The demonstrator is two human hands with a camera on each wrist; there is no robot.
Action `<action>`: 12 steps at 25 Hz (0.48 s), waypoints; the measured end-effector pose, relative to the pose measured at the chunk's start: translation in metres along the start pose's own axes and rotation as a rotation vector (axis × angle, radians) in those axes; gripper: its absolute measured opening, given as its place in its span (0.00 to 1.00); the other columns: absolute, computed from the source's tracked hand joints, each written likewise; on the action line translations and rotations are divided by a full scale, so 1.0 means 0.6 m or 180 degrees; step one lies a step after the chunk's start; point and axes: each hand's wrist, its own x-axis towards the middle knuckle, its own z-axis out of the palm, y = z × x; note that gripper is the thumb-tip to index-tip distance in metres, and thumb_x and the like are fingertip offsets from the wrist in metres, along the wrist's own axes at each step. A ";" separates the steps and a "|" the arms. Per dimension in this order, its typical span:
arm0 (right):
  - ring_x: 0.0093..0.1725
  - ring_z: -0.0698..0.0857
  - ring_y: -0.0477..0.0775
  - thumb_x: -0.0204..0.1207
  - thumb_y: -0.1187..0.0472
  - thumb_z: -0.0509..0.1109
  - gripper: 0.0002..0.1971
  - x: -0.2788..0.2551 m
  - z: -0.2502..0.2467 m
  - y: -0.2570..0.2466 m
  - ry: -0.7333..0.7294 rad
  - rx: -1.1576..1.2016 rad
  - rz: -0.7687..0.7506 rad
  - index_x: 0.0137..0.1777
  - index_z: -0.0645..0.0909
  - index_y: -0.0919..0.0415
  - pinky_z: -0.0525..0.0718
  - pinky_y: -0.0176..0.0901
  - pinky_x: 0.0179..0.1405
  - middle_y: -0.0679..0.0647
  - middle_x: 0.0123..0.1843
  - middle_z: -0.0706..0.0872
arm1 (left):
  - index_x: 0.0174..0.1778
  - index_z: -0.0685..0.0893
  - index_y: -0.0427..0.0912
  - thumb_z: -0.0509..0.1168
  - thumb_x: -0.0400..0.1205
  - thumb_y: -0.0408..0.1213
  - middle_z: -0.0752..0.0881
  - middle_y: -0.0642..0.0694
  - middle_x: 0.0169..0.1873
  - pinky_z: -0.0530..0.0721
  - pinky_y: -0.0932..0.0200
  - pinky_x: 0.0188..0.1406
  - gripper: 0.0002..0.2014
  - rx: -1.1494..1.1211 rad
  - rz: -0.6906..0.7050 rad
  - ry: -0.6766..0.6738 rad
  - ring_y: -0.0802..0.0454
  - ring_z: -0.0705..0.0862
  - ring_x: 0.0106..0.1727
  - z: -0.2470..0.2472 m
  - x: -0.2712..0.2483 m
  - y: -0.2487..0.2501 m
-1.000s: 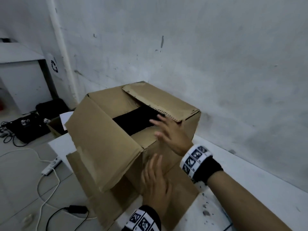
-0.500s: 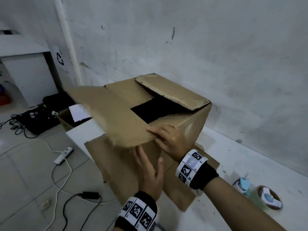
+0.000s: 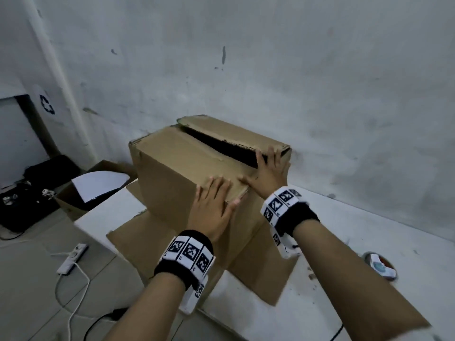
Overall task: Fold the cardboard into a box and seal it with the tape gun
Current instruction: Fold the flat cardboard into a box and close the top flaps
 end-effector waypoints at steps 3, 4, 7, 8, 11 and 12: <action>0.85 0.47 0.60 0.78 0.36 0.56 0.39 0.028 0.010 0.019 -0.0343 -0.0055 -0.0115 0.84 0.52 0.55 0.42 0.59 0.83 0.59 0.86 0.51 | 0.81 0.45 0.51 0.21 0.62 0.75 0.36 0.60 0.76 0.25 0.56 0.74 0.52 0.0198 0.0189 -0.0117 0.59 0.33 0.79 0.001 0.001 -0.005; 0.85 0.49 0.60 0.80 0.37 0.54 0.36 0.027 0.013 0.020 -0.0366 -0.0131 -0.0169 0.83 0.54 0.56 0.44 0.57 0.83 0.59 0.86 0.53 | 0.81 0.44 0.50 0.21 0.62 0.74 0.34 0.60 0.75 0.23 0.57 0.73 0.52 0.0210 0.0212 -0.0132 0.59 0.31 0.78 -0.001 -0.001 -0.002; 0.83 0.56 0.61 0.81 0.36 0.44 0.34 0.048 0.018 0.029 -0.0605 -0.0693 -0.0402 0.81 0.61 0.55 0.51 0.59 0.82 0.58 0.84 0.59 | 0.81 0.53 0.45 0.25 0.70 0.67 0.47 0.53 0.81 0.29 0.54 0.77 0.46 0.0279 0.0088 -0.0208 0.55 0.39 0.82 0.007 0.014 0.013; 0.82 0.57 0.61 0.79 0.32 0.38 0.38 0.054 0.014 0.031 -0.0732 -0.0807 -0.0447 0.80 0.62 0.55 0.53 0.60 0.82 0.59 0.83 0.61 | 0.78 0.63 0.42 0.26 0.74 0.65 0.61 0.47 0.80 0.40 0.51 0.80 0.44 0.0520 0.0140 -0.0265 0.52 0.52 0.83 0.003 0.019 0.024; 0.84 0.55 0.58 0.81 0.36 0.45 0.35 0.078 0.001 0.042 -0.0851 -0.0626 -0.0324 0.82 0.55 0.57 0.53 0.59 0.83 0.57 0.85 0.57 | 0.77 0.63 0.38 0.34 0.83 0.59 0.66 0.42 0.78 0.48 0.48 0.81 0.36 0.0925 0.0508 -0.0398 0.48 0.59 0.82 -0.003 0.049 0.047; 0.84 0.55 0.57 0.82 0.39 0.48 0.35 0.083 -0.004 0.043 -0.0884 -0.0646 -0.0340 0.83 0.52 0.57 0.52 0.58 0.83 0.57 0.85 0.55 | 0.80 0.55 0.40 0.38 0.83 0.58 0.57 0.44 0.81 0.43 0.50 0.81 0.33 0.0830 0.0638 -0.0643 0.50 0.51 0.83 -0.006 0.059 0.050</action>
